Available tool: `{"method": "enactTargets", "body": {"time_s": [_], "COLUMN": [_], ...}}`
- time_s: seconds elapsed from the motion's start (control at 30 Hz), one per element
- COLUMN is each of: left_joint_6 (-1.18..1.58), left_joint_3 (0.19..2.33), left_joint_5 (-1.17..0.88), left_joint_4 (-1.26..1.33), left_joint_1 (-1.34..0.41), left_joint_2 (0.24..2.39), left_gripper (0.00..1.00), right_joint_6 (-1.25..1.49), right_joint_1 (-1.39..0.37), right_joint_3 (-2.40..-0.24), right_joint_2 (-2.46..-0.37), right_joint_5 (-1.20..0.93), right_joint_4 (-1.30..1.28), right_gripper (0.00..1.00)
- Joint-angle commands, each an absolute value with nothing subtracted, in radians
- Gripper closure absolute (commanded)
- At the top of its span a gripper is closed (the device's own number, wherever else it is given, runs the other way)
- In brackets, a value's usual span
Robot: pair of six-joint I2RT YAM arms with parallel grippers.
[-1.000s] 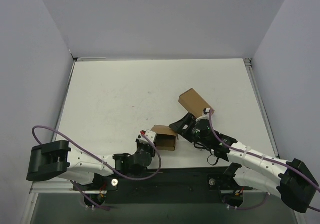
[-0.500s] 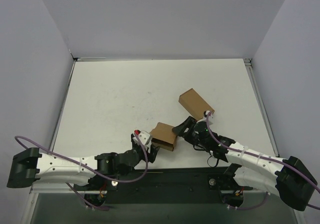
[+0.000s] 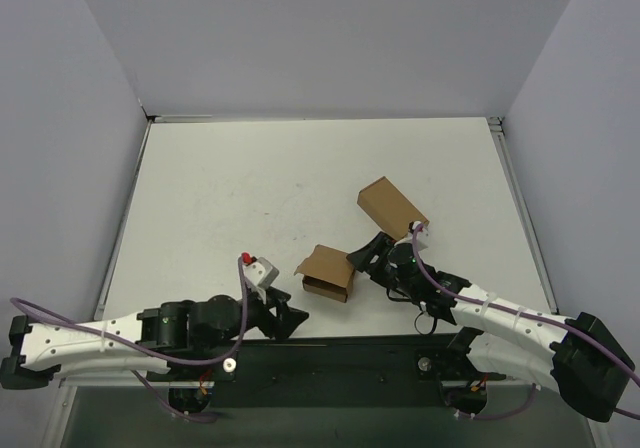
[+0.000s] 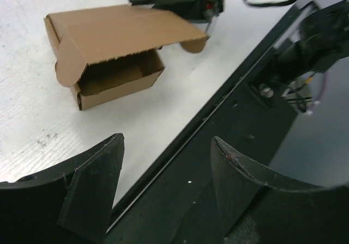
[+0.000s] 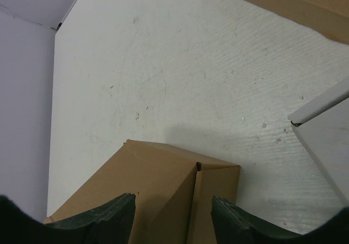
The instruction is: Fold the paper box
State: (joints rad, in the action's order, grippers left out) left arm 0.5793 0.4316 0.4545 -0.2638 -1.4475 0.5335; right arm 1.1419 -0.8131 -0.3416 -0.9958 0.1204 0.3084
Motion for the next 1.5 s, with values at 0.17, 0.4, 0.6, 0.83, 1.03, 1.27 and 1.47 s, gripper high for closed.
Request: {"method": "enactTargets", "body": {"time_s": [0.17,0.4,0.6,0.83,1.03,1.27,1.47], "left_joint_6": [0.557,0.525,0.506,0.512,0.511,0.494,0.463], "left_joint_3": [0.746,0.793,0.74,0.596,0.482,0.433,0.501], "left_joint_5": [0.502,0.013,-0.136,-0.161,-0.163,-0.137,-0.097], "left_joint_4": [-0.391,-0.3,-0.178,-0.046,0.06,0.068,-0.046], "left_joint_1": [-1.35,-0.824,-0.724,-0.724,-0.726,-0.732,-0.735], "left_joint_2": [0.555,0.819,1.018,1.055,1.081,1.127,1.072], "left_gripper": [0.24,0.22,0.22,0.22,0.22,0.24,0.24], "right_joint_6": [1.105,1.094,1.089,1.08,1.066,0.99,0.803], "right_joint_1": [-0.821,-0.83,-0.853,-0.867,-0.873,-0.907,-0.96], "right_joint_3": [-0.342,-0.35,-0.36,-0.362,-0.351,-0.356,-0.416], "right_joint_2": [-1.009,-1.026,-1.034,-1.042,-1.045,-1.014,-0.928], "right_joint_5": [0.166,0.175,0.192,0.215,0.225,0.258,0.34], "right_joint_4": [0.314,0.31,0.307,0.295,0.302,0.278,0.164], "right_gripper": [0.42,0.42,0.42,0.42,0.42,0.37,0.25]}}
